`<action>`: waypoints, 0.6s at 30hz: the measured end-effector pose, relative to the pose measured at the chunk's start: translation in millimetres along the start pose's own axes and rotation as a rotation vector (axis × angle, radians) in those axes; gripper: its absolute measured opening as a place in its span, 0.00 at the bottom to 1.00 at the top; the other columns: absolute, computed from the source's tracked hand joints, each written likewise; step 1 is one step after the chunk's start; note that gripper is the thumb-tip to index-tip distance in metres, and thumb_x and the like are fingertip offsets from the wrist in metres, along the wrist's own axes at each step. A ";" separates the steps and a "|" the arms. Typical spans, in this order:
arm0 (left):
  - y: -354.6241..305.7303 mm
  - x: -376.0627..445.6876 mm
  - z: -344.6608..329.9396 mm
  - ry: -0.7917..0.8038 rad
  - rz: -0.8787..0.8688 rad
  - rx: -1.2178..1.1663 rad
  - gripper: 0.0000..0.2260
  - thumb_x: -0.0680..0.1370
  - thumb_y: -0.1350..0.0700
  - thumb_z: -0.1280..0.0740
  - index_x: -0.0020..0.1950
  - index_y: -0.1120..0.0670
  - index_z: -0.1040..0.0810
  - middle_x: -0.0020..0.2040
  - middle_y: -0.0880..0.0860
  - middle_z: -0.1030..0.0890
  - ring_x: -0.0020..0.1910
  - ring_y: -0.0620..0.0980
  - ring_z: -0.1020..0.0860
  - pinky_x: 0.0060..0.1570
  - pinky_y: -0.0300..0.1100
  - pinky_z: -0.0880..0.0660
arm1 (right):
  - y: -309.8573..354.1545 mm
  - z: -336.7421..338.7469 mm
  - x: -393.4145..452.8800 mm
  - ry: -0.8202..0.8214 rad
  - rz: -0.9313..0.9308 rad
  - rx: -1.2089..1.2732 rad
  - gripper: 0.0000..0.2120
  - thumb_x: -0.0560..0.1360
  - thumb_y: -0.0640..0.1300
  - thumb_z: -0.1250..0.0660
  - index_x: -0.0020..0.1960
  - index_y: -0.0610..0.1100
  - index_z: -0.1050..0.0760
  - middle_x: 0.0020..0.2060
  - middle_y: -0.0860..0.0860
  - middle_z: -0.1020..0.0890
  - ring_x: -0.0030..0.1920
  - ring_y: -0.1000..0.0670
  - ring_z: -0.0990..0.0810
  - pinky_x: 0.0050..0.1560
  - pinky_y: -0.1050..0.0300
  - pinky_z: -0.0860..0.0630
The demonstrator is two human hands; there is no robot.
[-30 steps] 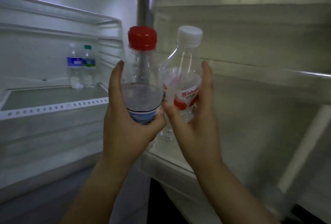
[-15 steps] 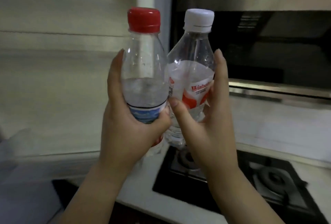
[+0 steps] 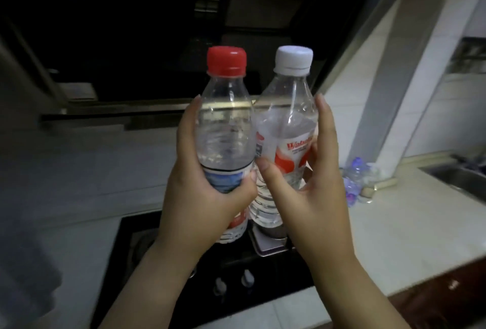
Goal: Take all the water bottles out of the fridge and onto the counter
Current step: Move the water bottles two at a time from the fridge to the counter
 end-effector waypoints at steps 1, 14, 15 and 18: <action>9.6 3.6 -15.1 0.024 0.018 -0.035 0.44 0.66 0.52 0.25 0.76 0.39 0.45 0.65 0.32 0.28 0.63 0.35 0.26 0.52 0.28 0.27 | -11.1 8.9 3.0 -0.023 -0.015 -0.020 0.43 0.73 0.47 0.27 0.76 0.65 0.50 0.70 0.63 0.30 0.66 0.62 0.27 0.60 0.71 0.30; 49.7 15.1 -253.5 0.272 0.169 -0.289 0.44 0.63 0.50 0.24 0.72 0.29 0.45 0.61 0.31 0.26 0.59 0.34 0.24 0.46 0.27 0.25 | -120.2 198.4 12.7 -0.246 -0.189 -0.261 0.43 0.72 0.49 0.27 0.75 0.68 0.50 0.70 0.71 0.35 0.67 0.63 0.29 0.64 0.60 0.27; 47.8 14.8 -273.5 0.279 0.175 -0.308 0.44 0.64 0.50 0.25 0.72 0.30 0.44 0.62 0.32 0.26 0.59 0.35 0.24 0.47 0.27 0.25 | -126.2 216.6 14.1 -0.251 -0.193 -0.276 0.43 0.72 0.49 0.27 0.75 0.68 0.50 0.71 0.70 0.35 0.68 0.63 0.29 0.64 0.59 0.27; 41.3 12.0 -329.3 0.274 0.189 -0.334 0.44 0.65 0.50 0.24 0.73 0.32 0.44 0.63 0.34 0.26 0.60 0.37 0.23 0.50 0.28 0.26 | -144.5 269.3 18.8 -0.235 -0.209 -0.285 0.43 0.72 0.47 0.27 0.75 0.68 0.50 0.71 0.69 0.34 0.67 0.65 0.29 0.64 0.62 0.27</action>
Point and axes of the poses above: each hand's wrist, its own x-axis towards the middle knuckle, its own z-axis out of the back of the hand, y = z × x, the point moved 9 cm from there along x, towards the middle knuckle
